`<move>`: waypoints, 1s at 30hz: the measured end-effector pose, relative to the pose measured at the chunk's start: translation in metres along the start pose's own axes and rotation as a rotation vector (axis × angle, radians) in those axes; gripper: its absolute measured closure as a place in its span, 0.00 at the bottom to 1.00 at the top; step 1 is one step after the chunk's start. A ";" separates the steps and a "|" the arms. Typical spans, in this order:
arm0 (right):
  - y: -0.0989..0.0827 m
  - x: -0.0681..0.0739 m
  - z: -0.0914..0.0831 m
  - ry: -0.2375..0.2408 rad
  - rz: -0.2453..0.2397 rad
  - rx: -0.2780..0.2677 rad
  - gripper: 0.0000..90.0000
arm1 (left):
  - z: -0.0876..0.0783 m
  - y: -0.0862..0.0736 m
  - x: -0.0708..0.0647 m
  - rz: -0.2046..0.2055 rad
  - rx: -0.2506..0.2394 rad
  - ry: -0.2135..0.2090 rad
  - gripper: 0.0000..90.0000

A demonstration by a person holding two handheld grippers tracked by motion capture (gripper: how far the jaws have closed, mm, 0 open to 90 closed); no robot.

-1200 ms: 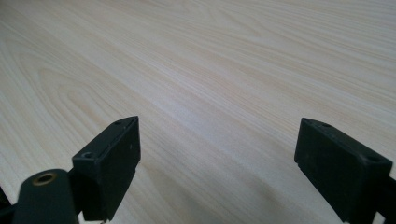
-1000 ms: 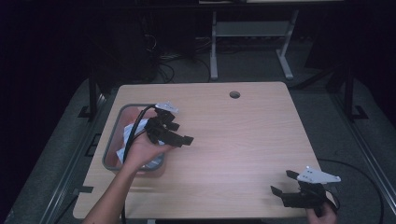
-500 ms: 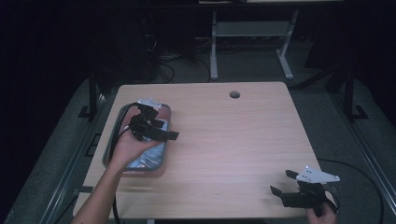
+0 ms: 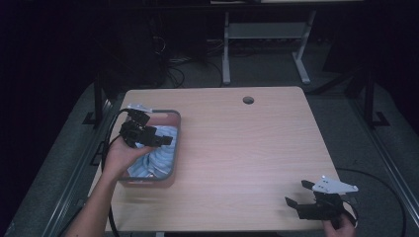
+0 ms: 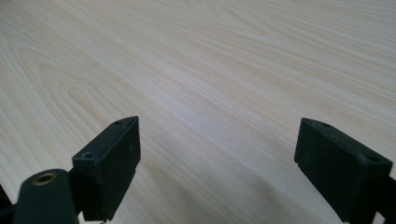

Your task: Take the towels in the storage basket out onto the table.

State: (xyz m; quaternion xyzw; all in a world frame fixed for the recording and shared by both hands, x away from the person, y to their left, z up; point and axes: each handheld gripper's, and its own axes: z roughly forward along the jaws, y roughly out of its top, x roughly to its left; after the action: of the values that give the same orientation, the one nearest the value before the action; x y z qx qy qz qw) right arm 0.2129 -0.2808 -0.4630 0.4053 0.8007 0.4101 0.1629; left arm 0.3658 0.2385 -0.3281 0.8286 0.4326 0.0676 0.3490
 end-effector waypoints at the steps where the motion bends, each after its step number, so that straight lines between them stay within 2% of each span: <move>1: 0.000 0.000 0.000 0.000 -0.007 -0.003 0.15 | -0.001 -0.001 0.002 -0.004 0.005 0.008 0.21; 5: 0.000 0.000 0.000 0.001 0.001 0.000 0.15 | -0.003 -0.004 0.009 -0.019 0.009 0.027 0.21; 14: 0.000 0.000 0.000 0.003 -0.008 -0.009 0.15 | 0.000 -0.015 0.027 -0.081 0.017 0.067 0.21; 18: 0.001 0.001 0.000 0.005 -0.009 -0.007 0.15 | 0.003 -0.018 0.036 -0.100 0.046 0.083 0.20; 21: 0.001 0.001 -0.001 0.002 -0.010 -0.012 0.15 | 0.005 -0.020 0.041 -0.115 0.046 0.095 0.20; 30: 0.001 0.001 -0.001 0.004 -0.013 -0.013 0.15 | 0.020 -0.026 0.046 -0.132 0.094 0.121 0.20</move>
State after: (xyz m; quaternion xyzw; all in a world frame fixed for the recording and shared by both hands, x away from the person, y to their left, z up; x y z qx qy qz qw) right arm 0.2120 -0.2799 -0.4614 0.3983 0.8010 0.4149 0.1663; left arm 0.3849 0.2734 -0.3681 0.8080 0.5094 0.0740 0.2866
